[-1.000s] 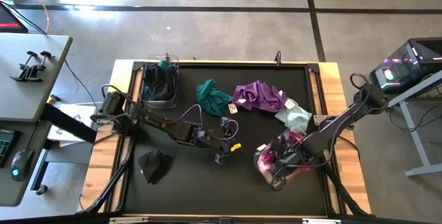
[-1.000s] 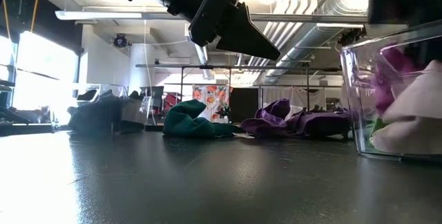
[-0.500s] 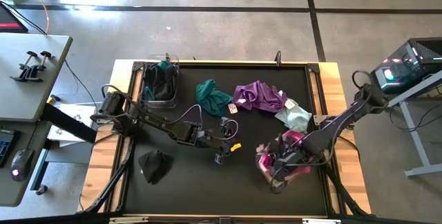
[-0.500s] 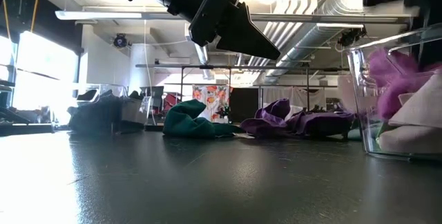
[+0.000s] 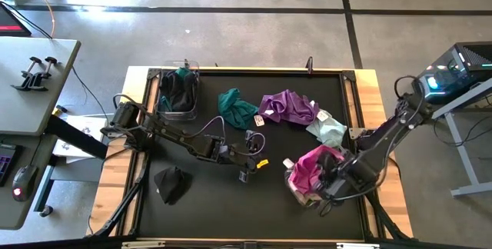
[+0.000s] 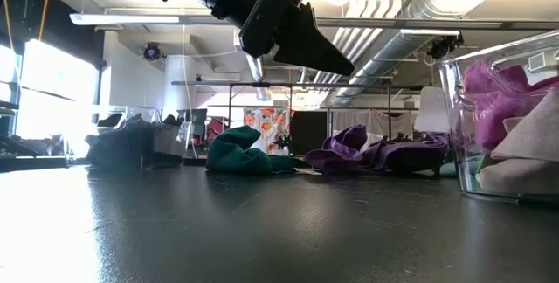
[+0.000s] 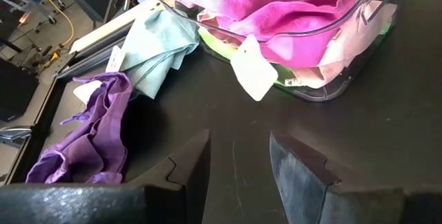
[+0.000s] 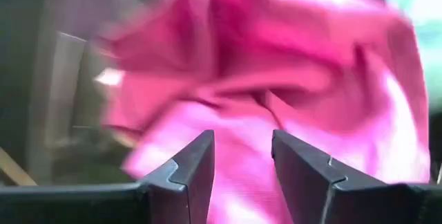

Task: Sort towels by color in basket
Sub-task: Put the pink towel into the bottom transparent bin

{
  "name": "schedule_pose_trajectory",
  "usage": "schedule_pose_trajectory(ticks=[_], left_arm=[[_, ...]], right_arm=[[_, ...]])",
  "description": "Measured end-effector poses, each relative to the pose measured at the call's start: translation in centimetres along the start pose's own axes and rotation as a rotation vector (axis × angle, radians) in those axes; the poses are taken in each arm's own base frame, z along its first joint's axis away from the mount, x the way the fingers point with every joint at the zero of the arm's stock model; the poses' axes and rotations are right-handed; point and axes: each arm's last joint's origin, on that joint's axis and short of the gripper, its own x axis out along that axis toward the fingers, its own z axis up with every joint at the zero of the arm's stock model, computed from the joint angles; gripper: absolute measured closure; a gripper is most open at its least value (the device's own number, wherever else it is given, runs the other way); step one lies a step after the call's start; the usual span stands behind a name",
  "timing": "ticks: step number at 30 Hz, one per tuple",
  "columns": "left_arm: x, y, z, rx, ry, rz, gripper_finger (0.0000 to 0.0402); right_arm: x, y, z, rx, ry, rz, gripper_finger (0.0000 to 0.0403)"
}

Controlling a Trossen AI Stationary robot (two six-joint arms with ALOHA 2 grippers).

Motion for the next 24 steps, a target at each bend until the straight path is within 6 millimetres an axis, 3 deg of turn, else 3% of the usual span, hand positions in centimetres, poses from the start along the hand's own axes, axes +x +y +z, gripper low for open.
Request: schedule_pose_trajectory(ticks=[5, 8, 12, 15, 24], left_arm=[[0.0, 0.0, 0.0, -0.002, -0.005, 0.002, 0.0266], [0.0, 0.0, 0.0, -0.002, -0.005, 0.001, 0.0266], [0.0, 0.0, 0.0, -0.003, -0.005, 0.001, 0.0266], [0.0, 0.0, 0.0, -0.003, -0.005, 0.001, 0.0266], [0.0, 0.0, 0.0, -0.006, -0.004, 0.000, 0.0266]], right_arm=[[4.9, -1.8, -0.7, 0.118, 0.093, -0.111, 0.0259], [8.0, -2.4, -0.7, 0.100, 0.143, -0.073, 0.0259], [9.4, -2.9, 0.0, 0.004, 0.199, -0.033, 0.0259], [8.1, -3.0, 0.9, -0.042, 0.218, -0.099, 0.0259], [0.0, -0.9, 3.0, -0.119, 0.122, -0.068, 0.0259]])
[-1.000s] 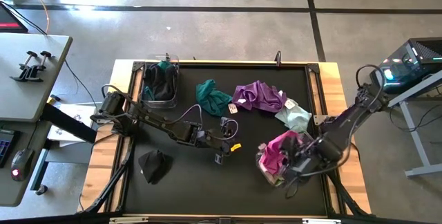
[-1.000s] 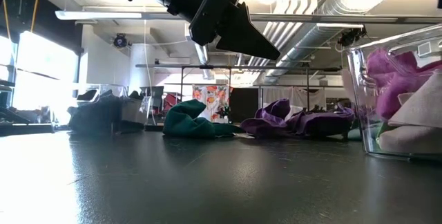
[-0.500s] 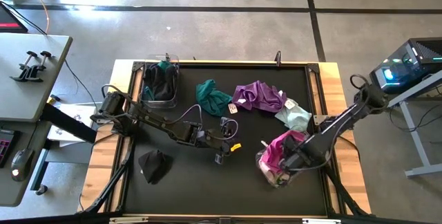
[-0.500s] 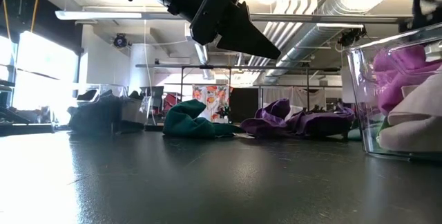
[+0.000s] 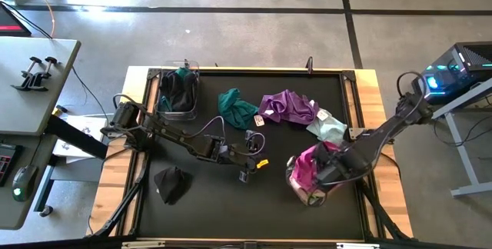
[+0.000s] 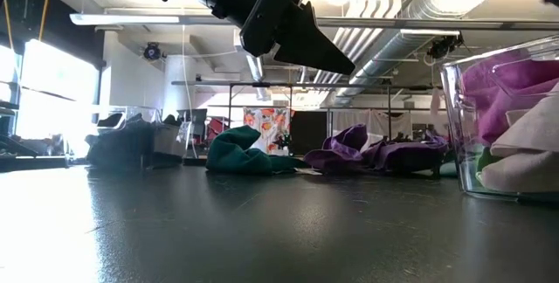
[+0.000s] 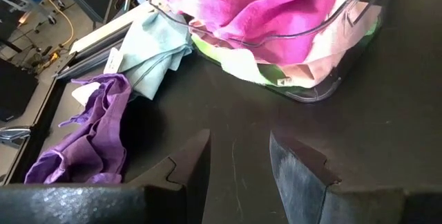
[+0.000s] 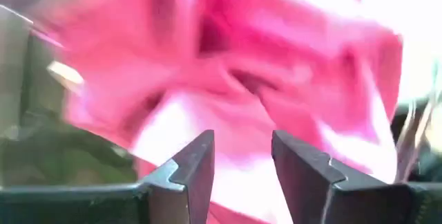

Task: Sort towels by color in basket
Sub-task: Put the pink towel into the bottom transparent bin

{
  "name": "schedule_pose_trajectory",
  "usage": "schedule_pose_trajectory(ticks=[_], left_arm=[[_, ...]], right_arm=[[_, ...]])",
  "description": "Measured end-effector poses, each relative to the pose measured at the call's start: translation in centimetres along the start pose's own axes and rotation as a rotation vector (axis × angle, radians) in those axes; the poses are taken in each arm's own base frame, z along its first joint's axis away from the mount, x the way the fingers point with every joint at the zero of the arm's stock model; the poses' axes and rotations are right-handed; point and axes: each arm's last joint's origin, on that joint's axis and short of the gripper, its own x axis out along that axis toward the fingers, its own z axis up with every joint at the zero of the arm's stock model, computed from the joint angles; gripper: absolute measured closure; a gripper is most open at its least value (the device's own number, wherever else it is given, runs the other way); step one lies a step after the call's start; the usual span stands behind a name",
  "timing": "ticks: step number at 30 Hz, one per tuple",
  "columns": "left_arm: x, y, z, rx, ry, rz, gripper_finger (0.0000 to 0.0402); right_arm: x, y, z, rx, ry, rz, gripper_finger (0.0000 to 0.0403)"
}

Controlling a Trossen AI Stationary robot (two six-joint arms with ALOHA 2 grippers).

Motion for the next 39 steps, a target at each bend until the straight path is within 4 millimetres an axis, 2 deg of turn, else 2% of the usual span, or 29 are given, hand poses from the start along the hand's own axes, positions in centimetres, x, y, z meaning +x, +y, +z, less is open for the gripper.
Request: schedule_pose_trajectory(ticks=[3, 6, 10, 13, 20, 28, 31, 33, 35, 39], left_arm=[[0.0, 0.0, 0.0, -0.003, 0.000, 0.000, 0.0266], [0.0, 0.0, 0.0, -0.004, -0.001, 0.000, 0.0266], [0.1, 0.2, -0.1, -0.008, 0.002, 0.004, 0.0266], [0.1, 0.2, -0.1, -0.016, 0.005, 0.005, 0.0266], [0.1, 0.2, -0.2, -0.017, 0.010, 0.005, 0.0266], [0.1, 0.3, -0.2, -0.025, 0.010, 0.006, 0.0266], [0.1, 0.3, -0.2, -0.020, 0.011, 0.007, 0.0266], [0.1, 0.4, -0.2, -0.017, 0.011, 0.009, 0.0266], [0.2, 0.5, -0.2, -0.018, 0.012, 0.009, 0.0266], [0.2, 0.5, -0.2, -0.022, 0.013, 0.010, 0.0266]], right_arm=[[-1.5, 0.4, 0.8, -0.071, -0.156, 0.027, 0.0259], [-1.6, 0.4, 2.2, -0.076, -0.286, 0.006, 0.0259], [-0.2, -0.5, 4.2, -0.043, -0.308, -0.047, 0.0259], [1.4, -1.2, 4.8, -0.072, -0.216, -0.067, 0.0259], [3.9, -1.1, 2.8, -0.069, -0.053, -0.026, 0.0259], [10.5, -1.2, 0.0, -0.048, -0.013, 0.085, 0.0259], [11.7, -1.4, -0.3, -0.061, -0.038, 0.111, 0.0259], [11.4, -1.4, -0.2, -0.071, -0.028, 0.104, 0.0259], [10.2, -1.1, 0.2, -0.095, -0.016, 0.075, 0.0259], [5.9, 0.0, 0.8, -0.142, -0.031, 0.061, 0.0259]])
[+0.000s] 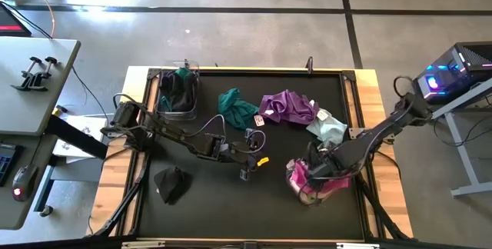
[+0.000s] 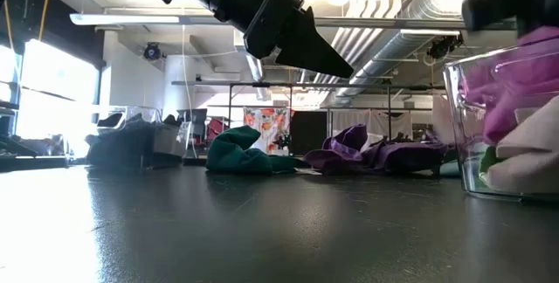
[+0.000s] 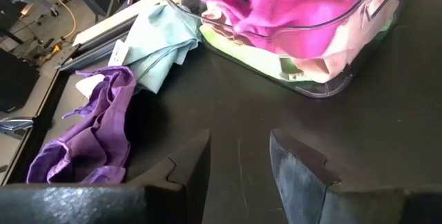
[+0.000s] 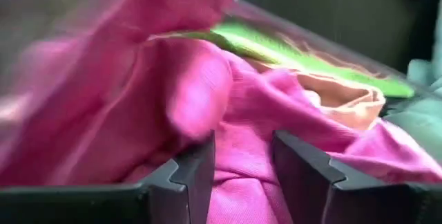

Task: Sort towels by color in basket
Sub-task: Put the pink towel into the bottom transparent bin

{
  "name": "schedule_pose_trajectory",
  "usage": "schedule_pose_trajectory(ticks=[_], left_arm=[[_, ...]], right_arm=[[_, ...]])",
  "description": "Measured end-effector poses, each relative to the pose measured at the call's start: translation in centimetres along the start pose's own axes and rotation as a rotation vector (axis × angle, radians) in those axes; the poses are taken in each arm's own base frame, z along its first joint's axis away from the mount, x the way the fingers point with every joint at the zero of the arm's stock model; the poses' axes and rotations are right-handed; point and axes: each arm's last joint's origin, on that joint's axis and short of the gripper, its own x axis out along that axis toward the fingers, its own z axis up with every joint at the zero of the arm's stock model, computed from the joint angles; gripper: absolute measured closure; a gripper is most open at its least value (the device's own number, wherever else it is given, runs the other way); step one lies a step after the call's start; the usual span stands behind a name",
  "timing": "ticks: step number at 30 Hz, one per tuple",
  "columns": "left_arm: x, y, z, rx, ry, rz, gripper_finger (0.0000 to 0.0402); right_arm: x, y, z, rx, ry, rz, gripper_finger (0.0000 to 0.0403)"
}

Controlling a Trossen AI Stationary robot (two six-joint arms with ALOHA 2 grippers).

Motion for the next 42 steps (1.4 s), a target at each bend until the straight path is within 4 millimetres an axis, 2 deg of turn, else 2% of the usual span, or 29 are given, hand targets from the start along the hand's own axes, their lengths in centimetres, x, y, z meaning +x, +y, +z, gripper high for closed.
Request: schedule_pose_trajectory(ticks=[5, 7, 10, 15, 20, 25, 27, 30, 35, 42], left_arm=[[0.0, 0.0, 0.0, -0.005, 0.000, 0.000, 0.0266], [0.0, 0.0, 0.0, -0.005, 0.000, 0.000, 0.0266], [0.0, 0.0, 0.0, -0.004, 0.000, 0.000, 0.0266], [0.0, 0.0, 0.0, 0.004, 0.001, -0.001, 0.0266], [0.0, 0.0, 0.0, 0.004, 0.001, 0.000, 0.0266], [0.0, 0.0, 0.0, 0.004, 0.001, 0.000, 0.0266], [0.0, 0.0, 0.0, 0.004, 0.001, 0.000, 0.0266], [0.0, 0.0, 0.0, 0.004, 0.001, 0.000, 0.0266], [0.0, 0.1, 0.0, 0.003, 0.002, 0.001, 0.0266], [0.0, 0.1, -0.1, 0.000, 0.002, 0.002, 0.0266]], right_arm=[[-4.9, 1.3, 0.2, -0.009, -0.124, -0.004, 0.0259], [-5.9, 1.7, 0.2, -0.024, -0.235, -0.016, 0.0259], [-6.1, 2.2, 0.3, -0.016, -0.327, -0.004, 0.0259], [-3.5, 2.0, 0.2, 0.000, -0.310, 0.005, 0.0259], [1.3, 1.5, -0.6, 0.027, -0.191, 0.094, 0.0259], [6.2, 0.5, -2.0, 0.050, -0.166, 0.227, 0.0259], [7.2, -0.1, -2.5, 0.078, -0.167, 0.243, 0.0259], [7.7, -0.5, -2.8, 0.097, -0.155, 0.222, 0.0259], [5.7, 0.4, -2.0, -0.003, -0.128, 0.187, 0.0259], [-0.5, 1.5, -0.6, -0.038, -0.159, 0.050, 0.0259]])
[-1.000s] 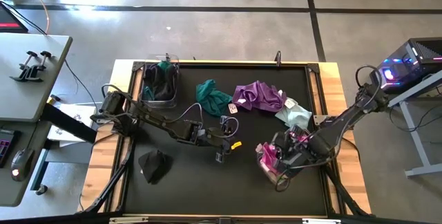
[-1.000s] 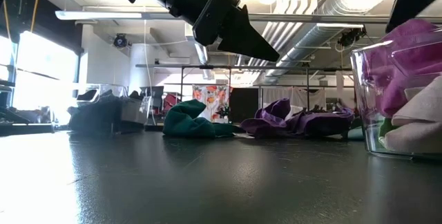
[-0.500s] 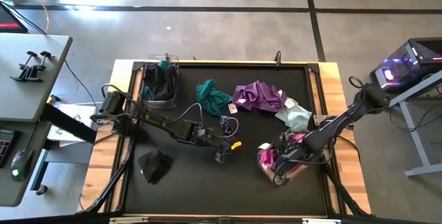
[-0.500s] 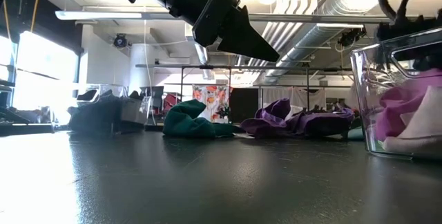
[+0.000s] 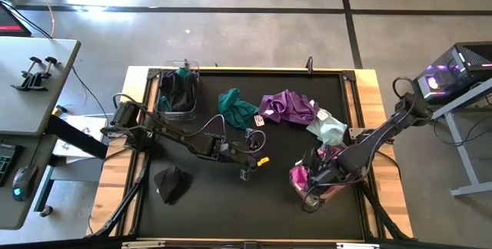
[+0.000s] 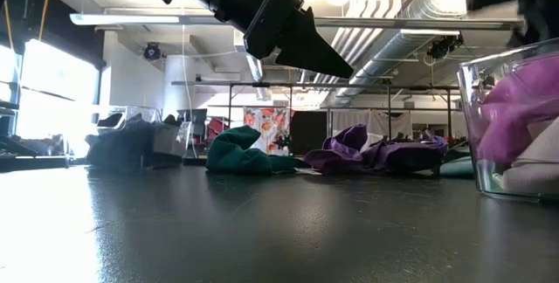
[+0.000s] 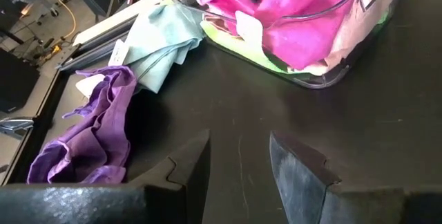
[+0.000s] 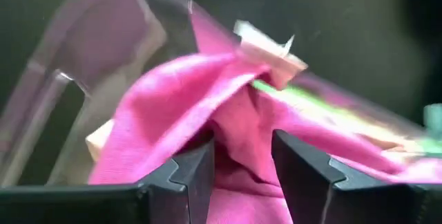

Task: Sort towels by color in basket
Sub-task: Put the pink towel into the bottom transparent bin

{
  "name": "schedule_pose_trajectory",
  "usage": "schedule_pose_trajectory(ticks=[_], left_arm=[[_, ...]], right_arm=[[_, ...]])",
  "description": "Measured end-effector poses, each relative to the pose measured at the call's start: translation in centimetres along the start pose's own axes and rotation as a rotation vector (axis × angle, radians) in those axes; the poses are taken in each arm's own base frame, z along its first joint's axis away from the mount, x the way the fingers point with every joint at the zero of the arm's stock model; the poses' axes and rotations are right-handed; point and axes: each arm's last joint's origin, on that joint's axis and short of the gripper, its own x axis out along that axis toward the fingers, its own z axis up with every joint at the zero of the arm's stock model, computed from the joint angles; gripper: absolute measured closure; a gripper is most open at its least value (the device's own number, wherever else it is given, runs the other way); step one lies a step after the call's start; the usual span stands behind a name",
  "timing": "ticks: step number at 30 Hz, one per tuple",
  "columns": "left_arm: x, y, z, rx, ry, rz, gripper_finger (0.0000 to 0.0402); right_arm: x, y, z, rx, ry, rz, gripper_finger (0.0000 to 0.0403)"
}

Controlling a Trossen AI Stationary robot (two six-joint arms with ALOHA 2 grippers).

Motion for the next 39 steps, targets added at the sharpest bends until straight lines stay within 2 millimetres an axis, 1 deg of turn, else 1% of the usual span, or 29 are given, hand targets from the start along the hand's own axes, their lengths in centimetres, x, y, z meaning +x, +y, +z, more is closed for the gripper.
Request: schedule_pose_trajectory(ticks=[3, 5, 7, 10, 13, 18, 22, 31, 39], left_arm=[[0.0, 0.0, 0.0, 0.001, 0.000, 0.000, 0.0266], [0.0, 0.0, 0.0, 0.002, 0.000, 0.000, 0.0266], [0.0, 0.0, 0.0, 0.002, 0.000, 0.000, 0.0266], [0.0, 0.0, 0.0, 0.002, 0.000, 0.000, 0.0266], [0.0, 0.0, 0.0, 0.002, -0.001, 0.000, 0.0266], [0.0, 0.0, 0.0, 0.002, 0.000, 0.000, 0.0266], [0.0, 0.0, 0.0, 0.002, 0.000, 0.000, 0.0266], [0.0, 0.0, 0.0, 0.003, 0.001, -0.001, 0.0266], [0.0, 0.0, 0.0, 0.002, 0.001, -0.001, 0.0266]], right_arm=[[-2.0, 0.4, 0.9, -0.006, -0.075, -0.025, 0.0259], [-2.6, 0.7, 1.4, -0.025, -0.139, -0.028, 0.0259], [-2.7, 0.9, 2.0, -0.046, -0.169, -0.010, 0.0259], [-2.2, 0.6, 2.7, -0.073, -0.189, -0.006, 0.0259], [-1.4, -0.1, 3.0, -0.086, -0.184, -0.052, 0.0259], [-0.6, -0.9, 3.3, -0.155, -0.126, -0.068, 0.0259], [-0.4, -1.0, 3.5, -0.202, -0.084, -0.031, 0.0259], [-0.3, -1.0, 3.8, -0.330, -0.086, -0.025, 0.0259], [-0.2, -1.1, 4.0, -0.358, -0.048, 0.011, 0.0259]])
